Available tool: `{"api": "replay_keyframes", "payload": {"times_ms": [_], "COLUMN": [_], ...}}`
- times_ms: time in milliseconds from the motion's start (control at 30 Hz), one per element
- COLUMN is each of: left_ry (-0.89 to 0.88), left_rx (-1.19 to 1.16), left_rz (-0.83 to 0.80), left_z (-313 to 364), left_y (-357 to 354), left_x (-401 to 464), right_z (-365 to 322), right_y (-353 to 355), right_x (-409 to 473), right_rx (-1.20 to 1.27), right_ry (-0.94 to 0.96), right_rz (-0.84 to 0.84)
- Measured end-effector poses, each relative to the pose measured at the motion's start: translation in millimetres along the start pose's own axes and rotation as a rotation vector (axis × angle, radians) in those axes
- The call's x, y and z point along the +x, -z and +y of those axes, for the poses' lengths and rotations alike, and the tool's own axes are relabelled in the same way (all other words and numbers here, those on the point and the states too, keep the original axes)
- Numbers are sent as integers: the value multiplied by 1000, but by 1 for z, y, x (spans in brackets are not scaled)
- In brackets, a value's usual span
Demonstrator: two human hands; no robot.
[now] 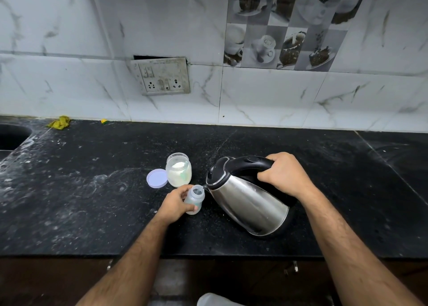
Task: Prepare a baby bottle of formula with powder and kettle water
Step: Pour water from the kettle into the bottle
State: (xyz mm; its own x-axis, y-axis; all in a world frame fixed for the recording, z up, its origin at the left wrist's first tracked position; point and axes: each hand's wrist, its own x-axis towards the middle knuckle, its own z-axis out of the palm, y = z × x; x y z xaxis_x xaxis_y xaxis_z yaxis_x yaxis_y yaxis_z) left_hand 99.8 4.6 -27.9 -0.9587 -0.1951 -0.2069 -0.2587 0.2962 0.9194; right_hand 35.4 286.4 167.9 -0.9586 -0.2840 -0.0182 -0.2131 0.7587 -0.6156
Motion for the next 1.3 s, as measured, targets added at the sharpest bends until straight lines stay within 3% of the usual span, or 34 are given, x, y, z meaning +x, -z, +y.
{"api": "replay_keyframes", "payload": {"times_ms": [1300], "left_ry": [-3], "left_rx": [-43], "left_rz": [-12], "left_z": [-7], "left_y": [-5], "left_x": [-6], "right_z": [-4], "right_y": [1], "right_x": [-7], "right_rx": [-1], "right_ry": [11], "right_rz": [-17]}}
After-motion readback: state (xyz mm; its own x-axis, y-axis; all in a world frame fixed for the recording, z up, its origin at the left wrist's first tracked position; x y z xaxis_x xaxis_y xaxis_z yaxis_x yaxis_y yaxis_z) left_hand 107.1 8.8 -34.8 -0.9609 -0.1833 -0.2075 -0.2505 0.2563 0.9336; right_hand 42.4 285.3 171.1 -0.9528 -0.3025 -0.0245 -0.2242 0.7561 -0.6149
